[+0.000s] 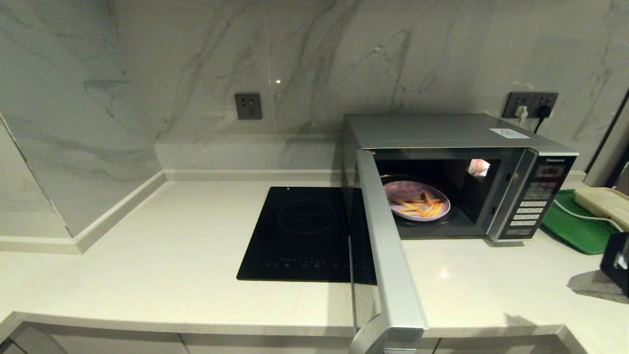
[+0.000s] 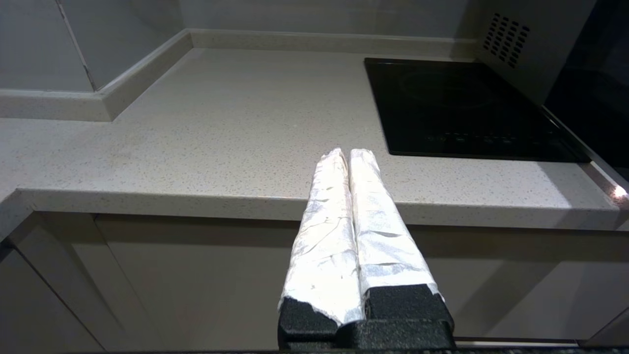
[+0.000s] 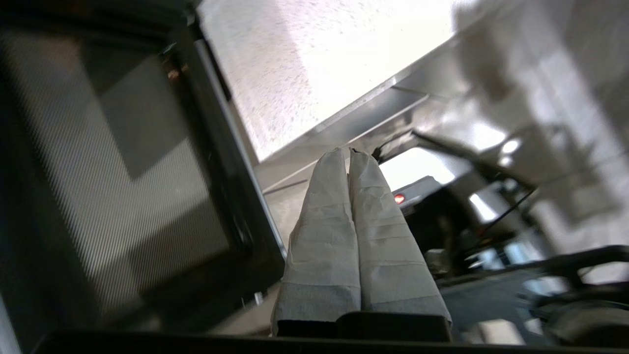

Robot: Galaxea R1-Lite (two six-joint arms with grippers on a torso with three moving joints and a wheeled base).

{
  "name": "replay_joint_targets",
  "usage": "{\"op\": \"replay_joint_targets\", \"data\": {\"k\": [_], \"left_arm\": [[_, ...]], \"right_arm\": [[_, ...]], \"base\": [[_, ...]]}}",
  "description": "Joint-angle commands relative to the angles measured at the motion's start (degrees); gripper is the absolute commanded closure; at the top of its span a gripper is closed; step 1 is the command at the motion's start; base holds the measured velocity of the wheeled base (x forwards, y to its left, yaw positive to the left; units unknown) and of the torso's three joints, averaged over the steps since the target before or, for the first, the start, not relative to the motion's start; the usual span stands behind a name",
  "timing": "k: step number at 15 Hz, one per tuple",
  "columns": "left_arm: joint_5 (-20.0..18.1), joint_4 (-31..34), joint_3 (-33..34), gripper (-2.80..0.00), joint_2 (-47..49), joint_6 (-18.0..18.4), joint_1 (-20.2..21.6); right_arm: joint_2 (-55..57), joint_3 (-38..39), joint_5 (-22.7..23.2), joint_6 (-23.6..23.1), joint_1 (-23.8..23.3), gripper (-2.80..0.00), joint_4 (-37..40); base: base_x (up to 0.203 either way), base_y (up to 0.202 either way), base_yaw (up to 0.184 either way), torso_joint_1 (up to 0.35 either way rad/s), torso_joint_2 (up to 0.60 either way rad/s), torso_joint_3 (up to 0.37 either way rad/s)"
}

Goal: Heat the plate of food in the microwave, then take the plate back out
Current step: Close the microwave oven

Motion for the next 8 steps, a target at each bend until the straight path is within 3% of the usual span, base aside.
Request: {"op": "replay_joint_targets", "data": {"k": [1, 4, 6, 8], "left_arm": [[0.1, 0.0, 0.0, 0.00, 0.0, 0.0, 0.0], [0.0, 0.0, 0.0, 0.00, 0.0, 0.0, 0.0], [0.0, 0.0, 0.0, 0.00, 0.0, 0.0, 0.0], [0.0, 0.0, 0.0, 0.00, 0.0, 0.0, 0.0]], "right_arm": [[-5.3, -12.4, 0.1, -6.3, 0.2, 0.00, 11.3], [-1.9, -33.6, -0.6, -13.0, 6.4, 0.00, 24.5], [4.0, -48.7, -3.9, -15.2, 15.6, 0.00, 32.5], [12.1, -56.4, -8.9, -19.4, 26.2, 0.00, 37.6]], "base": [[0.000, 0.000, 0.000, 0.000, 0.00, 0.000], [0.000, 0.000, 0.000, 0.000, 0.00, 0.000], [0.000, 0.000, 0.000, 0.000, 0.00, 0.000], [0.000, 0.000, 0.000, 0.000, 0.00, 0.000]]}}
